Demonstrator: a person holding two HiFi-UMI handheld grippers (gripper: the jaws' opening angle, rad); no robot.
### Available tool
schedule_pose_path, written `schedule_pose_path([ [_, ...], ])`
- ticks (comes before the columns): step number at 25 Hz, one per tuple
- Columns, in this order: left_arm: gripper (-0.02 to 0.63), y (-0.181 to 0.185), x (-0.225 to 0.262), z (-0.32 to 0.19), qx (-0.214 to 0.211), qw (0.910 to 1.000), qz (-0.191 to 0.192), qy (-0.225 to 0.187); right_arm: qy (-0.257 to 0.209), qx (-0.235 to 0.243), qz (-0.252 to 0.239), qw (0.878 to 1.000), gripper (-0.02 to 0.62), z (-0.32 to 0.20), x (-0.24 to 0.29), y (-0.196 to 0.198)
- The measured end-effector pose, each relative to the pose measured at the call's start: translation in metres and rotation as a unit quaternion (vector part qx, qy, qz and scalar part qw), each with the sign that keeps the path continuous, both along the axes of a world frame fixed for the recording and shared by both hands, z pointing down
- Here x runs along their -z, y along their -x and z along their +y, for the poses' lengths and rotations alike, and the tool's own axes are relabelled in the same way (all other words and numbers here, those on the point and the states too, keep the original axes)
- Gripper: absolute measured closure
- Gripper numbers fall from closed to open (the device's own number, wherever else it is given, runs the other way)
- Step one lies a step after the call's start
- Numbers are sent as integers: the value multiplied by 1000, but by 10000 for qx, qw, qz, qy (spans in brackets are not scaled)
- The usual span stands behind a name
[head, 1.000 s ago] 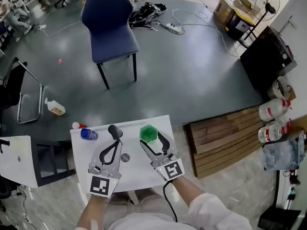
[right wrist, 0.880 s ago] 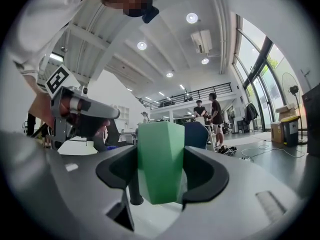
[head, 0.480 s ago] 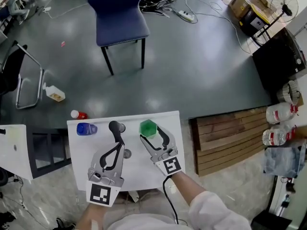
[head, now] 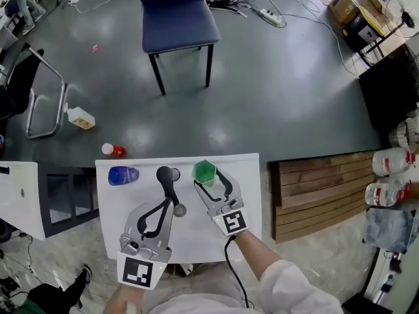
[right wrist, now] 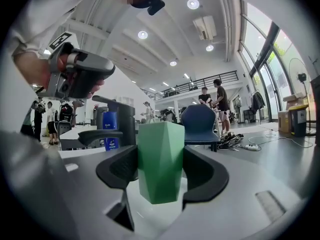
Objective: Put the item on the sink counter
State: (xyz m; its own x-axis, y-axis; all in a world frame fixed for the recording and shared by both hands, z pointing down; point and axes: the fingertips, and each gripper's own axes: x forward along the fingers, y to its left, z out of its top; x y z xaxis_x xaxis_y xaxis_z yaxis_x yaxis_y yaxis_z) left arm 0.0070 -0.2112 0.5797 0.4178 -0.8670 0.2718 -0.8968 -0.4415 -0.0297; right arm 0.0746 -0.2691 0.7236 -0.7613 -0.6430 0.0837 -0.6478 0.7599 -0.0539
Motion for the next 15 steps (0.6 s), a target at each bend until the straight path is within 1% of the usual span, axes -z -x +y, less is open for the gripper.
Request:
schedule_pose_path([
  [7, 600, 1, -7, -1, 20, 10000, -37, 68, 232, 5, 170, 9996, 313, -2, -26, -2],
  [11, 600, 2, -8, -3, 53, 9999, -38, 105, 274, 43, 199, 9994, 313, -1, -30, -1],
  [15, 600, 1, -10, -3, 31, 9999, -44, 107, 217, 112, 528, 9983, 313, 3, -40, 1],
])
